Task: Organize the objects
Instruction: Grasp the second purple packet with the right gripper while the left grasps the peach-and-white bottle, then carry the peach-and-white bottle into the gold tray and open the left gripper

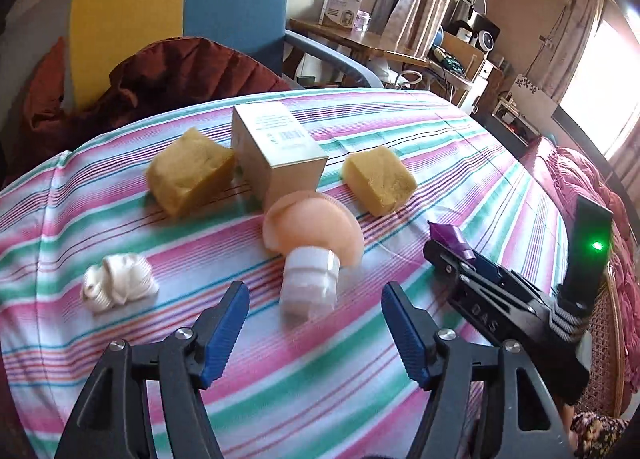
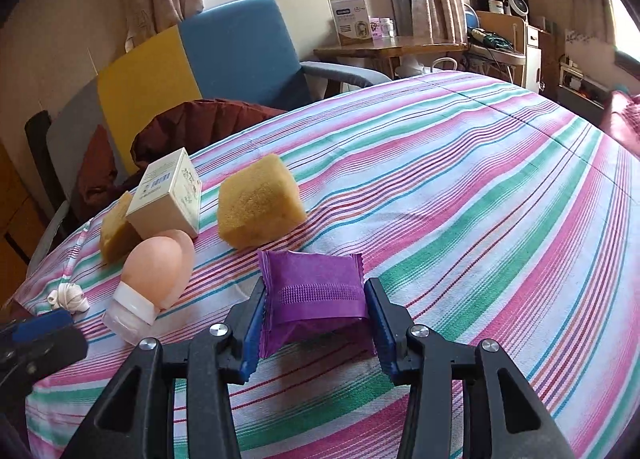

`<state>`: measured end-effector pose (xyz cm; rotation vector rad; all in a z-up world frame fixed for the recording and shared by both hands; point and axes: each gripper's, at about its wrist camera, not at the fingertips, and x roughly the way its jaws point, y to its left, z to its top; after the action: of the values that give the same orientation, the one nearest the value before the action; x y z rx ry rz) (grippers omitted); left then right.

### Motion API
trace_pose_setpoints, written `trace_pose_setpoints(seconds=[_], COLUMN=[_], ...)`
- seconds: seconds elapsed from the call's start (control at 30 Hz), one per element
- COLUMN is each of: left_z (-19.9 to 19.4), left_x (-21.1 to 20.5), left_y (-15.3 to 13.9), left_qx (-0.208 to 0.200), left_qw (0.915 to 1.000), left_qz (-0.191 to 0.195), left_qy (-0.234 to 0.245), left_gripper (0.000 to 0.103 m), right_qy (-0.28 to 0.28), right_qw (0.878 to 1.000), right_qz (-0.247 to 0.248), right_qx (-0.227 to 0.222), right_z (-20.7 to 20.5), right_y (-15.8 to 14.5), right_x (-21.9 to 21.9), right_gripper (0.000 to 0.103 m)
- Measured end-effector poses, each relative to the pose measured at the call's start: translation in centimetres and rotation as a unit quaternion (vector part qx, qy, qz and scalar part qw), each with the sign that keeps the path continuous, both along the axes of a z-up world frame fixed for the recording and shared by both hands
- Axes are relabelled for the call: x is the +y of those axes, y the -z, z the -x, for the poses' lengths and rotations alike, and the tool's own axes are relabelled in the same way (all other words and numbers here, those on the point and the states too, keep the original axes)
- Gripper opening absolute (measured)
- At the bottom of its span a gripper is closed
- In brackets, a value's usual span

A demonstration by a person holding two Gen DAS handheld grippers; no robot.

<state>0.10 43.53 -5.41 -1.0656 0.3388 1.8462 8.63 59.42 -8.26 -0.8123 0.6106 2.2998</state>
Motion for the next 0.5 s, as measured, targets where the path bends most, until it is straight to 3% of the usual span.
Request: trace_pose_setpoints(seconds=[0.2,0.33,0.47,0.5], left_z=[0.7,1.7,0.5,0.3], left_x=[5.1,5.5,4.3,4.0], left_y=[2.3,3.5,3.9,3.8], left_qx=[0.05,0.022,0.068,0.071], left_qw=[0.9962,0.9983,0.9972,0.997], left_qz=[0.062,0.049,0.025,0.024], left_qy=[0.035,0.025,0.019,0.02], left_gripper=[0.074,0.076,0.062,0.047], right_qy=[0.005,0.007,0.009,0.009], right_qw=[1.0,1.0,1.0,1.0], right_qz=[0.001,0.001,0.001,0.0], right_qx=[0.001,0.002,0.003,0.003], right_z=[0.1,0.2,0.2,0.2], right_y=[0.2,0.3,0.4,0.4], right_x=[0.1,0.2,0.2,0.3], right_gripper=[0.046,0.046,0.046,0.046])
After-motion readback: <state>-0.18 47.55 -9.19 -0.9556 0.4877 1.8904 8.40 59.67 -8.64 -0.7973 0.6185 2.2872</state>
